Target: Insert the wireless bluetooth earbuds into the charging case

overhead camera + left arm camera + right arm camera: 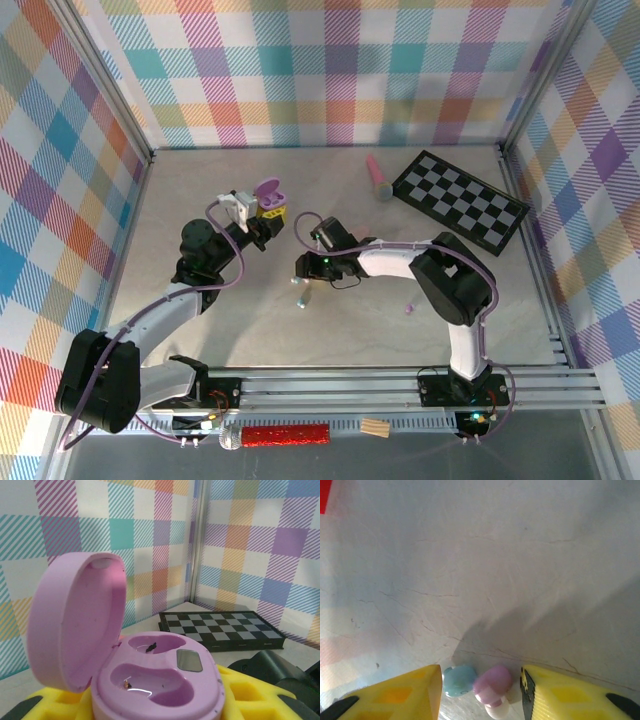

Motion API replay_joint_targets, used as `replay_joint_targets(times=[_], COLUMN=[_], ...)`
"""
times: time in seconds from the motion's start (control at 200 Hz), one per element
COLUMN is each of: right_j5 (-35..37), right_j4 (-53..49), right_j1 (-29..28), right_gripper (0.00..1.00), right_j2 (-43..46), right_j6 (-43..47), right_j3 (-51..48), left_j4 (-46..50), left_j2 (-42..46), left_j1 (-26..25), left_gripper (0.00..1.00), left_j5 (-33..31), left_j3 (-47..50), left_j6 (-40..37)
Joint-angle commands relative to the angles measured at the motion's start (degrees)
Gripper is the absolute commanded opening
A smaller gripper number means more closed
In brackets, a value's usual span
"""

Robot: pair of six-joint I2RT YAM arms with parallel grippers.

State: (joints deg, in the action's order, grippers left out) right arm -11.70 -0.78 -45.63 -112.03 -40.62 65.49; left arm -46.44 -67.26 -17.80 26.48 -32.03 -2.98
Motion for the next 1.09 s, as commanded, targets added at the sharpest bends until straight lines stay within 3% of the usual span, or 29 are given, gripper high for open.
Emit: replay_joint_targets(times=[0.0, 0.185, 0.465, 0.84, 1.09], right_j5=[-3.05, 1.07, 4.51, 0.33, 1.73], right_j4=[-1.14, -9.02, -20.99, -22.62, -25.62], right_j1=[0.23, 0.19, -0.6, -1.31, -2.64], right_gripper=[0.45, 0.35, 0.35, 0.36, 0.35], right_j2=[-1.56, -2.7, -5.15, -7.46, -6.95], right_j6=[3.5, 6.75, 10.09, 10.88, 12.5], right_j3=[2.17, 5.96, 12.12, 15.46, 16.09], left_j4=[-1.75, -2.56, -3.08, -3.43, -2.83], left_j2=[1.52, 1.56, 1.16, 1.0, 1.69], left_j1=[1.64, 2.75, 2.86, 2.91, 4.24], left_gripper=[0.39, 0.39, 0.39, 0.39, 0.39], left_j5=[0.87, 1.43, 1.74, 1.74, 0.86], left_j3=[1.02, 1.45, 1.53, 1.75, 2.33], left_j6=[0.51, 1.65, 2.04, 2.19, 2.08])
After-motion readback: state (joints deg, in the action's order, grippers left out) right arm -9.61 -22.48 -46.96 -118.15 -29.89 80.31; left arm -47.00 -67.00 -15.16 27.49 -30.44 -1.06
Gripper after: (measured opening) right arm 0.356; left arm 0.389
